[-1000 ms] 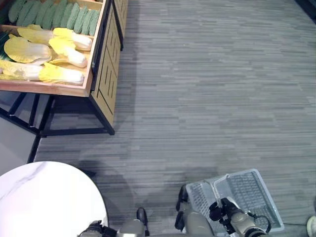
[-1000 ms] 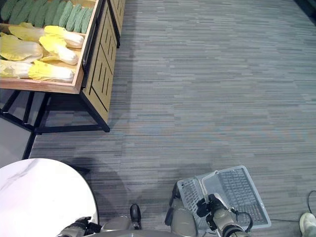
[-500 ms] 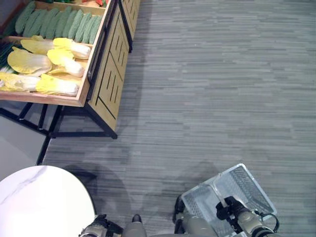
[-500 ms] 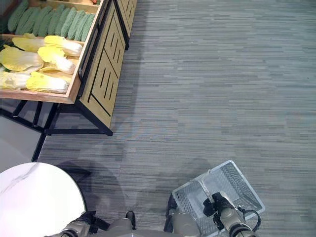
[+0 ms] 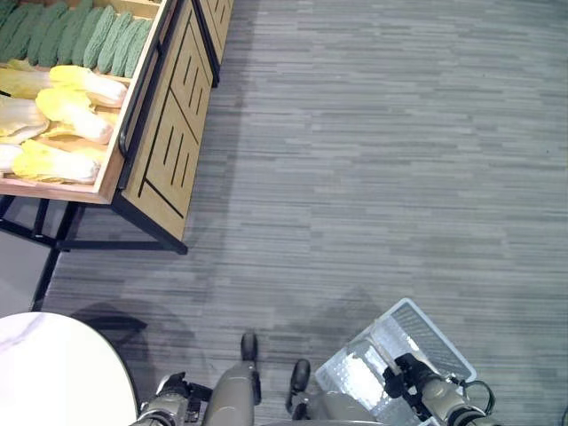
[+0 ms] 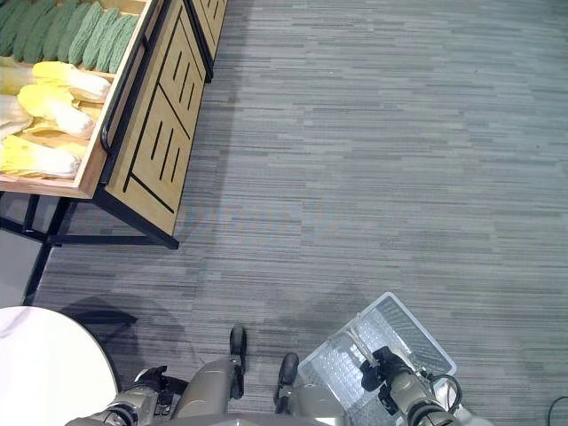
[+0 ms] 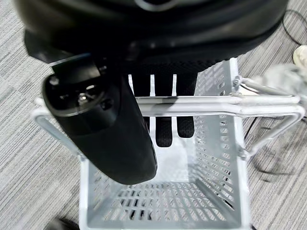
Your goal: Get the vegetables into the basket
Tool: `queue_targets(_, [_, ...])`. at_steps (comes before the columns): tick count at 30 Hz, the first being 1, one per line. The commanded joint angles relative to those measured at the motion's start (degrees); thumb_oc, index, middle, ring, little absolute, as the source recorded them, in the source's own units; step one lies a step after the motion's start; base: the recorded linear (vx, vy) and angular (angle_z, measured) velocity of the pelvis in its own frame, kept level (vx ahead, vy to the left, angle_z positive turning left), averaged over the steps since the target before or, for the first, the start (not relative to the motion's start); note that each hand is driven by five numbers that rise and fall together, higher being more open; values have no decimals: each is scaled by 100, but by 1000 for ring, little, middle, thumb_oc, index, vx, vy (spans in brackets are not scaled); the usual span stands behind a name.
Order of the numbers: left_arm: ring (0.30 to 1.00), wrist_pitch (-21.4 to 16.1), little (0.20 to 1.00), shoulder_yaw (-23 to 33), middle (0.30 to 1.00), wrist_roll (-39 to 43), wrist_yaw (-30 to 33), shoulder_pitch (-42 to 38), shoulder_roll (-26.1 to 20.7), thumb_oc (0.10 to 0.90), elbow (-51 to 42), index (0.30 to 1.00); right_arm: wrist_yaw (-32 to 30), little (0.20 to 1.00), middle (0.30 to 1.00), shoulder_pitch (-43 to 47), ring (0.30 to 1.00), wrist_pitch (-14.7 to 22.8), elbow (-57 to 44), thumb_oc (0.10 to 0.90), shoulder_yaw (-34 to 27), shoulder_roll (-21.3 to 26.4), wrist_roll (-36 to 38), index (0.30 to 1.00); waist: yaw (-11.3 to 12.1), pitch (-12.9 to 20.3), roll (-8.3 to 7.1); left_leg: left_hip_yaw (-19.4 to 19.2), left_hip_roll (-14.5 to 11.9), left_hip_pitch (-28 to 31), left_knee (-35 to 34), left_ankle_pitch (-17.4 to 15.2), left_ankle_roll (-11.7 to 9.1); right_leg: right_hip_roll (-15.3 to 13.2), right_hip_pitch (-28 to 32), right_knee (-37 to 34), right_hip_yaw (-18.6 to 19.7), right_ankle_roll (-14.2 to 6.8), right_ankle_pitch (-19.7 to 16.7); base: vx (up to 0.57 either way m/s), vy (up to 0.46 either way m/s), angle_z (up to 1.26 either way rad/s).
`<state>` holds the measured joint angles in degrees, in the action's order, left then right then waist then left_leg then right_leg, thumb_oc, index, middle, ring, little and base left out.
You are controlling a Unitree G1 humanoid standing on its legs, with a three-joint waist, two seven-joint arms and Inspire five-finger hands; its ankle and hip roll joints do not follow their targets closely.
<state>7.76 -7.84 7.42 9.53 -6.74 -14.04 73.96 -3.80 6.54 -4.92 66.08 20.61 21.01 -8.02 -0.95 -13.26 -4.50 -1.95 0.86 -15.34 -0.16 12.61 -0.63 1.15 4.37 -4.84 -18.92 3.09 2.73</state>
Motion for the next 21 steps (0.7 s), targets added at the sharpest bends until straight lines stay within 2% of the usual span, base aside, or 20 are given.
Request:
queue_targets(1, [1000, 27, 1000, -119, 1000, 43, 103, 61, 100, 900, 30, 1000, -150, 300, 300, -70, 300, 48, -104, 400, -118, 282, 131, 300, 33, -205, 79, 128, -160, 412, -484, -667, -414, 32, -213, 202, 380, -398, 251, 221, 90, -29])
queue_targets(2, [1000, 33, 1000, -91, 1000, 39, 109, 96, 90, 900, 41, 1000, -140, 300, 300, -76, 300, 60, -65, 400, -108, 251, 149, 300, -5, -206, 91, -14, -227, 278, -484, -664, -498, 85, -113, 255, 373, -376, 343, 156, 69, -10])
queue_targets(7, [1000, 62, 1000, -19, 1000, 28, 102, 172, 59, 900, 58, 1000, -98, 300, 300, -74, 300, 46, -2, 400, -50, 199, 135, 300, 109, -202, 53, -112, -257, 425, -484, -487, -521, 142, 208, 302, 446, -353, 495, 227, 88, 5])
queue_targets(10, [1000, 114, 1000, 13, 1000, -87, 50, 226, -55, 900, 108, 1000, -43, 300, 300, -124, 300, 26, 24, 400, 27, 30, 49, 300, 202, -57, -83, -270, -243, 702, -484, -572, -326, 42, 483, 471, 568, -373, 758, 484, 216, -32])
queue_targets(12, [1000, 114, 1000, 17, 1000, -134, 38, 229, -117, 900, 109, 1000, -24, 300, 300, -102, 300, 16, 32, 400, 48, -66, 28, 300, 271, 24, -175, -340, -167, 865, -484, -713, -140, -96, 472, 728, 646, -505, 777, 428, 263, -19])
queue_targets(14, [1000, 119, 1000, -11, 1000, -189, 22, 231, -146, 900, 119, 1000, -10, 300, 300, -86, 300, 21, 38, 400, 52, -112, 24, 300, 300, 68, -206, -438, -125, 932, -484, -780, -76, -156, 399, 923, 705, -584, 778, 384, 299, -20])
queue_targets(15, [1000, 121, 1000, -29, 1000, -291, -8, 208, -201, 900, 112, 1000, 44, 300, 300, -26, 300, 0, 43, 400, 76, -191, -43, 300, 392, 166, -230, -620, -2, 1057, -364, -1103, 125, -351, 197, 1400, 784, -869, 474, 480, 432, -16])
queue_targets(17, [1000, 119, 1000, -84, 1000, -381, -74, 165, -208, 900, 110, 1000, 63, 300, 300, -1, 300, 0, 43, 400, 28, -235, -40, 300, 390, 205, -199, -661, 105, 1142, -276, -1306, 249, -493, -2, 1886, 818, -1071, 107, 460, 435, -33])
queue_targets(21, [1000, 115, 1000, -270, 1000, -632, -185, 88, -223, 900, 42, 1000, 135, 300, 300, 29, 300, -26, 76, 400, -43, -229, -97, 300, 325, 137, -99, -657, 357, 1353, -58, -1733, 539, -830, -576, 3329, 857, -1241, -649, 285, 332, -26])
